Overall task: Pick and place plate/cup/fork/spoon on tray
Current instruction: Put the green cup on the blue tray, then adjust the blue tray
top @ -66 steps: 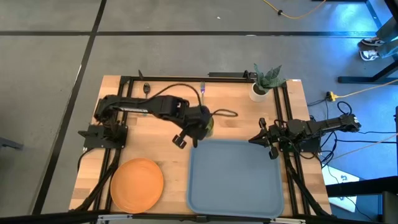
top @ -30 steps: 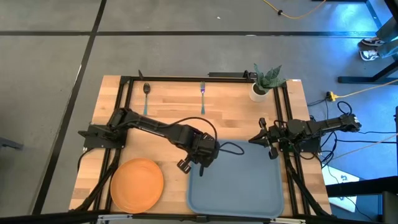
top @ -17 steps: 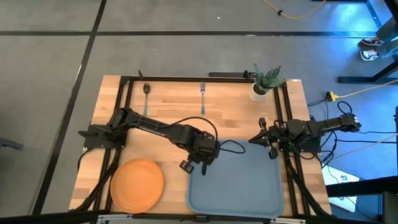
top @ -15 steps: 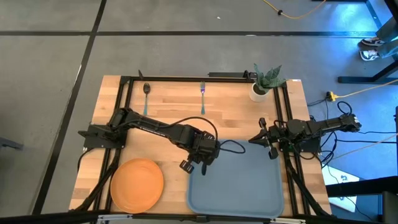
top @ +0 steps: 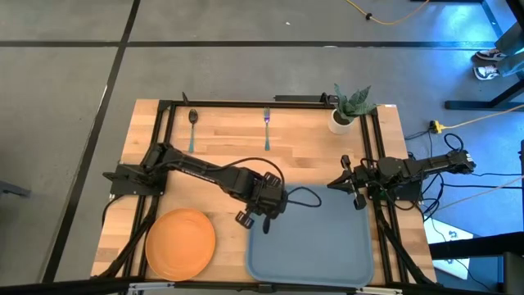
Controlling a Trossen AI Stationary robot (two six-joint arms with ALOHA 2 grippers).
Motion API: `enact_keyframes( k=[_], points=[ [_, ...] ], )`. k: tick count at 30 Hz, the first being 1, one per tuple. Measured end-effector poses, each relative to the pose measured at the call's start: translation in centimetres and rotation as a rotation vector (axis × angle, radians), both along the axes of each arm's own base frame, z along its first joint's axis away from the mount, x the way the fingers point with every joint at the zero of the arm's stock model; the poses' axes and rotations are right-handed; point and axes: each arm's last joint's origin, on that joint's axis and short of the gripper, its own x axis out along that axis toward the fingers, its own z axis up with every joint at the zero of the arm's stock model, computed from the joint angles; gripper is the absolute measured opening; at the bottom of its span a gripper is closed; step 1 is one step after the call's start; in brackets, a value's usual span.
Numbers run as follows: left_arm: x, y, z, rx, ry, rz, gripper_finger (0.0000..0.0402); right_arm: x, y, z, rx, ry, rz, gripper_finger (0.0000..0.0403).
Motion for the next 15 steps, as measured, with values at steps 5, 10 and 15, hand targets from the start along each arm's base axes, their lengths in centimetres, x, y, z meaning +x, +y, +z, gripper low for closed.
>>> enact_keyframes(
  k=[5, 10, 15],
  points=[
    [-0.1, 0.0, 0.5, 0.004, 0.004, -0.001, 0.0049, 0.0, 0.0, 0.0, 0.000, 0.000, 0.000, 0.0021],
    [0.0, 0.3, 2.6, 0.013, -0.057, 0.015, 0.0046, 0.0, 0.0, 0.0, 0.000, 0.000, 0.000, 0.0021],
    [-0.1, 0.6, 5.2, 0.039, -0.119, 0.033, 0.0048, 0.0, 0.0, 0.0, 0.000, 0.000, 0.000, 0.0021]
  ],
)
